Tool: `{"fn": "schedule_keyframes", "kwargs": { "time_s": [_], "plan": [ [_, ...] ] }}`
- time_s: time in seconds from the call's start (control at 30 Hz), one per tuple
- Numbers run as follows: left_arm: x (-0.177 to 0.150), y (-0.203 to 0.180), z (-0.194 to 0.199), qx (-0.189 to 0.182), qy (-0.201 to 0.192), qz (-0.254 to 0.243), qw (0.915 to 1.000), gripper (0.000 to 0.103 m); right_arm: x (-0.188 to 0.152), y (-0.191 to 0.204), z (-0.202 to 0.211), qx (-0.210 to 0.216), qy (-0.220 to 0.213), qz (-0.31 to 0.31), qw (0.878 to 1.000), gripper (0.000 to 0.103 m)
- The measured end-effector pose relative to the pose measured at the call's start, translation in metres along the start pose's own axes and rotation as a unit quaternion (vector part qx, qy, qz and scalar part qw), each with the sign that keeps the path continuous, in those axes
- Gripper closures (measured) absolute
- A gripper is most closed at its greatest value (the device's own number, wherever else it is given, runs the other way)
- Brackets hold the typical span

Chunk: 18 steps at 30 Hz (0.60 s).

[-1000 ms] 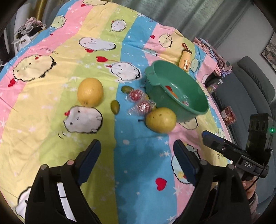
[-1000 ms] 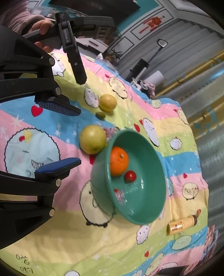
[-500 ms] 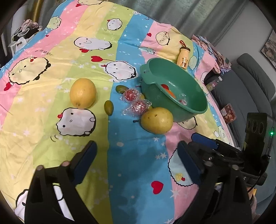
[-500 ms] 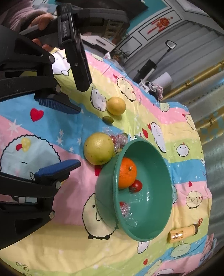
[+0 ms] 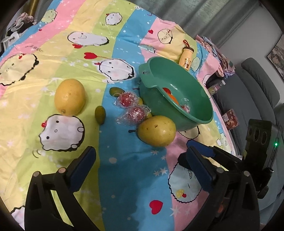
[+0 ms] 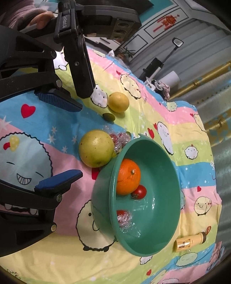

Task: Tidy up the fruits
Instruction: 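Move the left tool toward the yellow pear beside the basin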

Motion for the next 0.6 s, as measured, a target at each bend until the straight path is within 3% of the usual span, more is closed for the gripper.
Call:
{"fn": "schedule_keyframes", "kwargs": {
  "time_s": [0.6],
  "plan": [
    [0.016,-0.012,-0.025,-0.039,0.011,-0.014,0.9991,0.002,0.006,-0.010,-0.021,-0.015,0.006,0.013,1.000,0.035]
  ]
}}
Point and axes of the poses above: each gripper's, at about its wrist camera, not at the fingertips, and z roughly against the way its jaws point, y to its left, x to its top, the point moved 2 cm from there along -z, roughly the way its jaws point, and after that the axes turned 8 degrees about y, right-handed, at the moved point
